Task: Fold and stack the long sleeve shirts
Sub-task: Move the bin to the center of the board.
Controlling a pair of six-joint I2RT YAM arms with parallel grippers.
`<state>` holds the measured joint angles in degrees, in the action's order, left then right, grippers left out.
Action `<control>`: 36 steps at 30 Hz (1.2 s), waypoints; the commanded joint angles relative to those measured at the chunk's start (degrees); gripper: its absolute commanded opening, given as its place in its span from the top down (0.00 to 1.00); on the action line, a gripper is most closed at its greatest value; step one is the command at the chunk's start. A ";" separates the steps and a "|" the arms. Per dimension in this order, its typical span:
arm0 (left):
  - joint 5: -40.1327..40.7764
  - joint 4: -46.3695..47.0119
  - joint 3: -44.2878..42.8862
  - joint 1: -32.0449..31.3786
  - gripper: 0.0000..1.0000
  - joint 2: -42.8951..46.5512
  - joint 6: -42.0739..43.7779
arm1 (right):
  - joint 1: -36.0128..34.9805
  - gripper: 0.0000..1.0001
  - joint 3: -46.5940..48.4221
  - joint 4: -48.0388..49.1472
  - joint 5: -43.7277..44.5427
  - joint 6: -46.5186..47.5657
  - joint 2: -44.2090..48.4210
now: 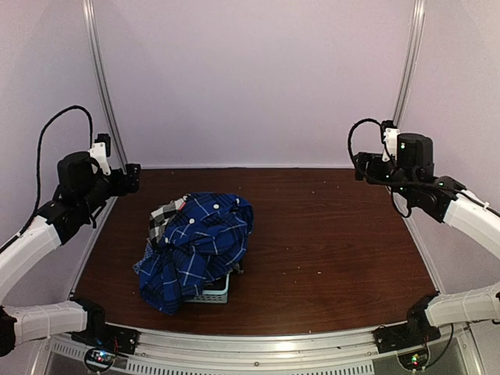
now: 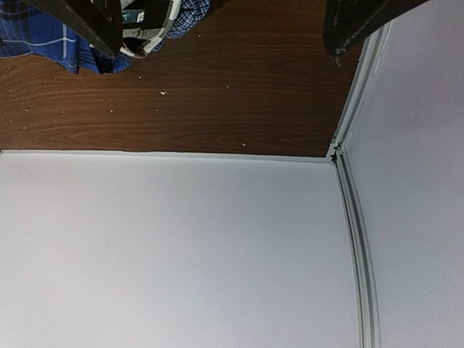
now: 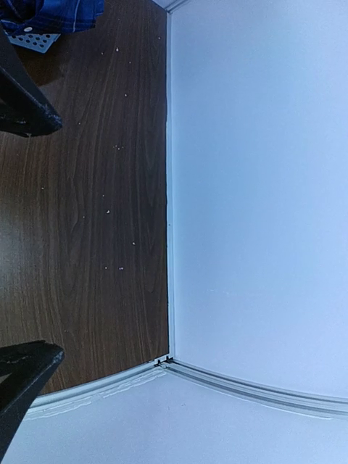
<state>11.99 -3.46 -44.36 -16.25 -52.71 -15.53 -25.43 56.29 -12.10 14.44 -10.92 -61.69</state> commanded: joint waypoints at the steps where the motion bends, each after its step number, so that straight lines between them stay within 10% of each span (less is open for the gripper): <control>1: 0.79 2.87 0.81 -0.48 0.02 0.19 0.80 | -0.55 0.00 -1.51 2.95 1.44 -0.39 0.72; 21: -11.65 -16.33 2.08 -0.70 0.02 -6.09 -17.41 | -0.76 0.00 -0.74 0.52 1.87 -3.03 -3.30; 36: -21.43 -4.69 9.08 -9.67 0.32 -17.65 -25.10 | -0.93 0.00 -4.58 1.47 -2.99 -7.26 -5.10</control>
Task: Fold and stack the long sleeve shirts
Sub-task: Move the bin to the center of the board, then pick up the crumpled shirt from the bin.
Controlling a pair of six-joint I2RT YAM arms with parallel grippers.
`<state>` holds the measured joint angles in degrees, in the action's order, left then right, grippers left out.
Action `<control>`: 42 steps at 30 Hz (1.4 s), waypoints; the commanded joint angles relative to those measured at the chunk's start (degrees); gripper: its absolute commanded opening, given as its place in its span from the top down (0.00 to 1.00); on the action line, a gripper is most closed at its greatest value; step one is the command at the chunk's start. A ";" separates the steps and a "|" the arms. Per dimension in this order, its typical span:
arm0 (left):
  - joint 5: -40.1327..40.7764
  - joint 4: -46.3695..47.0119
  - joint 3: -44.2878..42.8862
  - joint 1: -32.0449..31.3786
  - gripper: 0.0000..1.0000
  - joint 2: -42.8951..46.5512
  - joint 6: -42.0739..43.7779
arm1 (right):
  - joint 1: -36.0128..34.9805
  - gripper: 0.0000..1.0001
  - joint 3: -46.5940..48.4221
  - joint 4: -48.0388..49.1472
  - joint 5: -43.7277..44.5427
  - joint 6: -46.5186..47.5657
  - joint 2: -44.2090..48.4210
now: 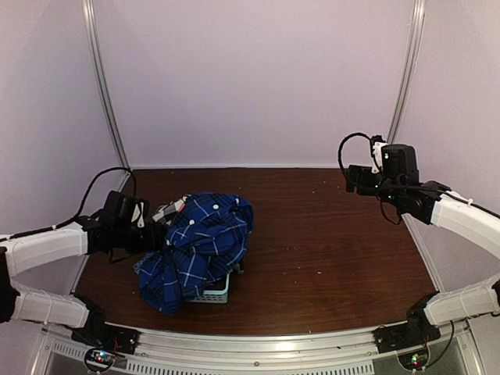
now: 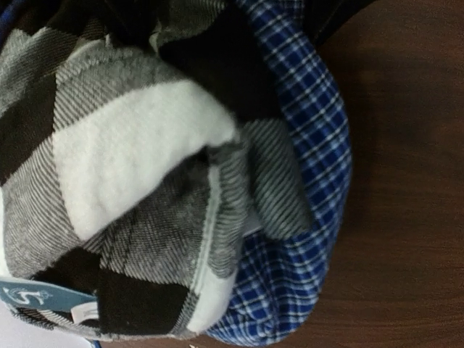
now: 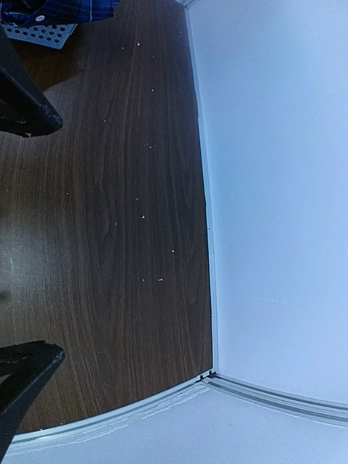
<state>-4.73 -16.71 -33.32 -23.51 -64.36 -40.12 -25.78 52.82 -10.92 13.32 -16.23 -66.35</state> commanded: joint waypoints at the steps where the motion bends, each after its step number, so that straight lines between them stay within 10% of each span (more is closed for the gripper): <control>1: -5.01 9.74 -3.54 -3.18 0.35 -8.51 -0.49 | -0.56 0.00 -1.32 0.22 -2.16 -2.30 -0.49; 20: -19.52 14.50 -73.11 -19.06 0.44 -67.09 4.48 | -1.62 0.00 5.20 -9.65 -17.55 1.44 1.16; 33: -3.24 13.18 -65.20 -14.35 0.04 -49.35 15.77 | -12.37 0.00 9.05 -16.79 -26.45 10.77 -8.09; 38: -6.22 17.27 -54.46 -13.85 0.03 -38.35 20.49 | -15.51 0.34 14.07 -18.25 -24.06 12.77 -15.66; 42: -13.42 28.10 -38.08 -13.87 0.03 -28.31 20.83 | -15.57 0.98 18.80 -16.97 -24.36 12.57 -17.58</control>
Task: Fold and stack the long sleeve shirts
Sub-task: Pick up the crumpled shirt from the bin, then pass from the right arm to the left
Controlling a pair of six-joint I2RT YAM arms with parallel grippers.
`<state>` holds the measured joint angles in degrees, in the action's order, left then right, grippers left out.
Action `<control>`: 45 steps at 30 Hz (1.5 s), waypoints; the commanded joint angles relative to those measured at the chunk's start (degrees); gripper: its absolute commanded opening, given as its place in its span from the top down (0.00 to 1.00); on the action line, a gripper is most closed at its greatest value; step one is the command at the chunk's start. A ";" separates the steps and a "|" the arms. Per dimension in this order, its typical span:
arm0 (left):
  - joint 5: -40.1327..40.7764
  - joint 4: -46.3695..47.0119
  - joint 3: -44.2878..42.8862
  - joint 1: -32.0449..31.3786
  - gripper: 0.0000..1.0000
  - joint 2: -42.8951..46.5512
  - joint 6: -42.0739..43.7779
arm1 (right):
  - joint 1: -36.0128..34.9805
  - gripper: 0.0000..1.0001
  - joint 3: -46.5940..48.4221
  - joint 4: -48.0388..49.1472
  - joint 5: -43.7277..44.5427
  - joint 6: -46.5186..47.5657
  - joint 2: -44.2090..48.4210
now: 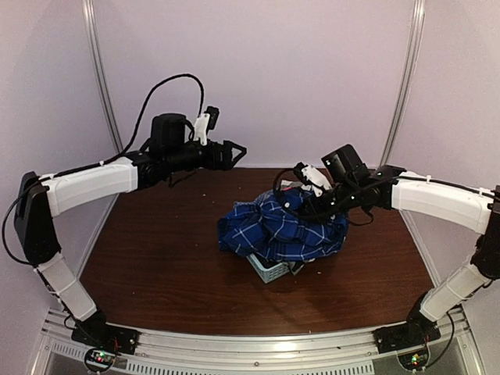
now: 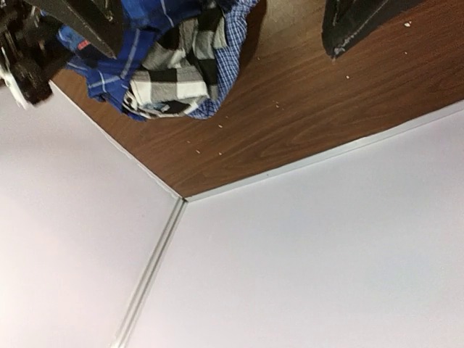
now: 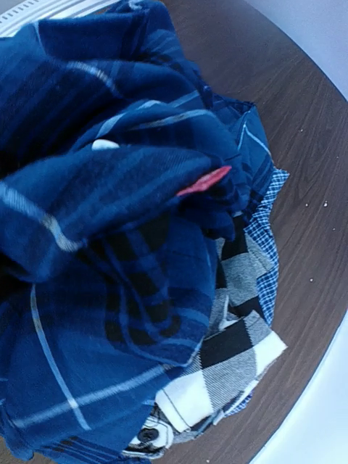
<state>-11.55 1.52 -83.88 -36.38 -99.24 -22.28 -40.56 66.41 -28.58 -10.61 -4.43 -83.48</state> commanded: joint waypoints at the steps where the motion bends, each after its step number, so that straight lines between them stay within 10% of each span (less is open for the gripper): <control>1: -8.32 12.78 16.36 -1.05 0.03 8.82 3.07 | -0.82 1.00 6.26 1.92 -1.55 0.08 -0.08; 12: -18.04 23.65 23.98 -6.85 0.02 15.61 13.46 | -1.10 1.00 23.56 16.04 -31.97 -8.53 -3.87; 24: -24.35 32.31 17.13 -8.09 0.09 9.36 11.93 | -2.22 1.00 28.58 25.04 -41.71 -17.31 -12.28; 31: -22.23 32.93 17.51 -7.94 1.00 12.52 11.92 | -0.47 0.52 30.78 17.39 -35.43 -15.97 -11.70; 37: -14.42 28.38 19.06 -1.63 1.00 22.70 7.73 | 6.23 0.04 28.59 9.96 -25.20 -16.01 -6.00; 45: 5.84 7.21 13.42 7.77 1.00 33.69 9.53 | 14.96 0.00 13.86 0.45 -0.35 -13.39 3.91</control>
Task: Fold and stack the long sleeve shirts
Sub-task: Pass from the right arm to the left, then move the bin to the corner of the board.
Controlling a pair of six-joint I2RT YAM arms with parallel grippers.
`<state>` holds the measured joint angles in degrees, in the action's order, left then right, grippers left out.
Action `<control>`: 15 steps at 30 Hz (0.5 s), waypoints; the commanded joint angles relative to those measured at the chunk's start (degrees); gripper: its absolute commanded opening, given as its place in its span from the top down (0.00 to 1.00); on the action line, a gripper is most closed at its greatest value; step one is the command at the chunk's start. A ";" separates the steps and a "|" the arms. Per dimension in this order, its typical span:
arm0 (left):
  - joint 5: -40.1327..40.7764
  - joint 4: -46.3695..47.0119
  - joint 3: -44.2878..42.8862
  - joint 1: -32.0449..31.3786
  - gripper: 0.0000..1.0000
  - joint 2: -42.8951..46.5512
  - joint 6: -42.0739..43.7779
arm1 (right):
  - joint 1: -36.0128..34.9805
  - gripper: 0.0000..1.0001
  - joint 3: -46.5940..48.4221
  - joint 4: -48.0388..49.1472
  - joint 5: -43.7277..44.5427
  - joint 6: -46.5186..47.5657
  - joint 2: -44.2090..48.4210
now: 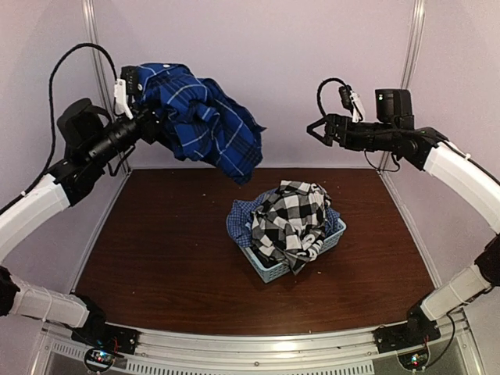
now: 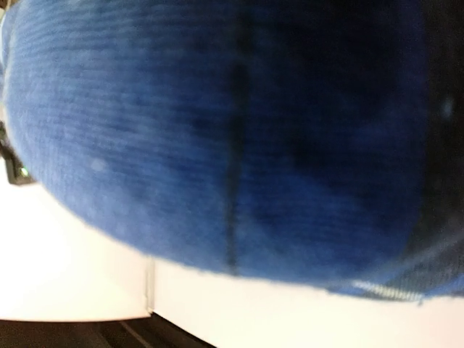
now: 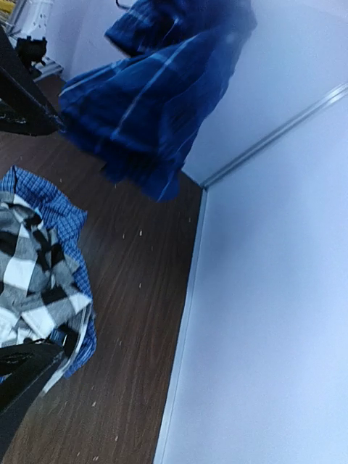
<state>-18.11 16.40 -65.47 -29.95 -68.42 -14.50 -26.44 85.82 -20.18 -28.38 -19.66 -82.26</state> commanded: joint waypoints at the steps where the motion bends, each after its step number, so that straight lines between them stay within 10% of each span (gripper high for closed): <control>1: 14.45 -10.72 -6.15 1.38 1.00 2.94 2.67 | 0.90 0.00 -7.55 -9.16 20.69 1.91 2.83; 15: 18.29 -14.49 2.94 1.39 1.00 -1.23 0.35 | -0.67 0.13 -34.66 -2.66 31.61 -15.16 3.07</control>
<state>0.23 -1.67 -65.01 -28.34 -69.36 -13.39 -25.74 54.43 -27.09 -0.23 -27.42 -80.84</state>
